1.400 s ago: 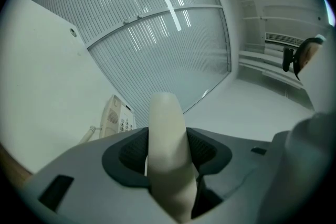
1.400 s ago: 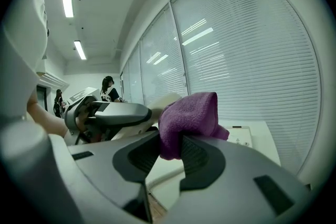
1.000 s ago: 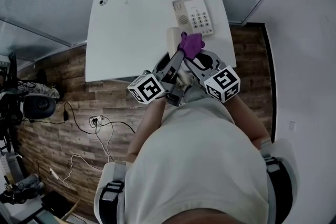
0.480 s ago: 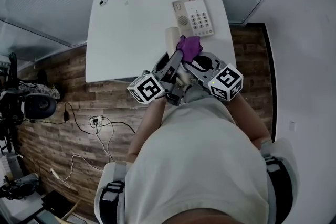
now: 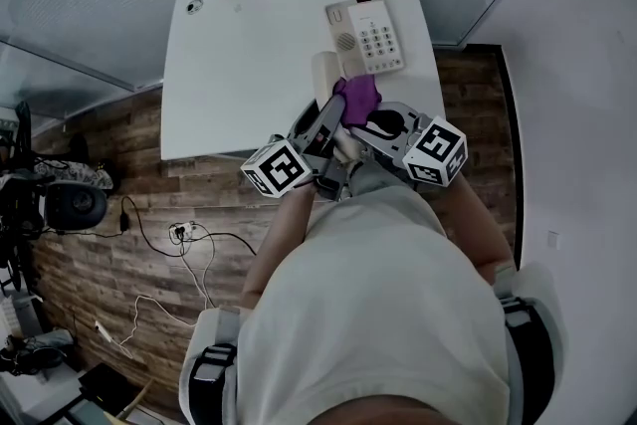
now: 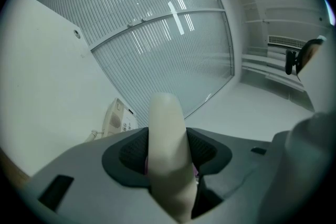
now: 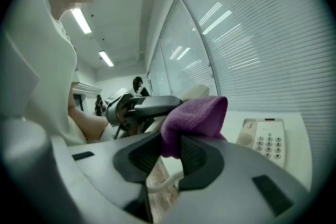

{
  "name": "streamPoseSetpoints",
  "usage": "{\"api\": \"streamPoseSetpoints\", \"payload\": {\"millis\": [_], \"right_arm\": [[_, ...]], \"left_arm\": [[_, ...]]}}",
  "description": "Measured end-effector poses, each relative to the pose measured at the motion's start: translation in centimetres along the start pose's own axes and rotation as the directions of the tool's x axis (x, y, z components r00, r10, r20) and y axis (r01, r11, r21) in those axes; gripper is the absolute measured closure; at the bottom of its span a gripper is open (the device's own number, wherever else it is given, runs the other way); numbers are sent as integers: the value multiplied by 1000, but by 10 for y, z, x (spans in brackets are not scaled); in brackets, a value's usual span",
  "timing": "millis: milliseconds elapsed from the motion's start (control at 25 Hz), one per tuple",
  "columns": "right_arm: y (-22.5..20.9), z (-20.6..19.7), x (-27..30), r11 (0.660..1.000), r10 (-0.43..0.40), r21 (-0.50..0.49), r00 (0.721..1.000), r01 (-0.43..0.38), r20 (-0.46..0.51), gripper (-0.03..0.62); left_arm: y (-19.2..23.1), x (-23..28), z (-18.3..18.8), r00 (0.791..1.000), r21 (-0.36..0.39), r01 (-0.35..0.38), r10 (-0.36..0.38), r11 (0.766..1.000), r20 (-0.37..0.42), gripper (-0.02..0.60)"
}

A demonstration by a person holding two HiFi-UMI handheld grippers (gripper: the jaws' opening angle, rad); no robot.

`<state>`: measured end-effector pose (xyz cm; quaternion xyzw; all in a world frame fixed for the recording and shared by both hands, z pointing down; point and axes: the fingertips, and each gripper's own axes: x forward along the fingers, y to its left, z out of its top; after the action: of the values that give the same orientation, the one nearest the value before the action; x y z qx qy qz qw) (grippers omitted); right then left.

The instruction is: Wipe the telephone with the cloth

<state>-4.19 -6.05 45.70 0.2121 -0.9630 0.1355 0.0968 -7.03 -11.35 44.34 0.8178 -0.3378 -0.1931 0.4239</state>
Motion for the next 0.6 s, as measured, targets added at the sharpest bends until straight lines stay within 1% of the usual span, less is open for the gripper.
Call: {"api": "streamPoseSetpoints", "payload": {"millis": [80, 280, 600], "right_arm": [[2, -2, -1, 1000, 15, -15, 1000, -15, -16, 491], [8, -8, -4, 999, 52, -4, 998, -52, -29, 491], [8, -13, -6, 999, 46, 21, 998, -45, -30, 491]], "left_arm": [[2, 0, 1, 1000, -3, -5, 5, 1000, 5, 353], [5, -2, 2, 1000, -2, -10, 10, 1000, 13, 353], [7, -4, 6, 999, 1, -25, 25, 1000, 24, 353]]}}
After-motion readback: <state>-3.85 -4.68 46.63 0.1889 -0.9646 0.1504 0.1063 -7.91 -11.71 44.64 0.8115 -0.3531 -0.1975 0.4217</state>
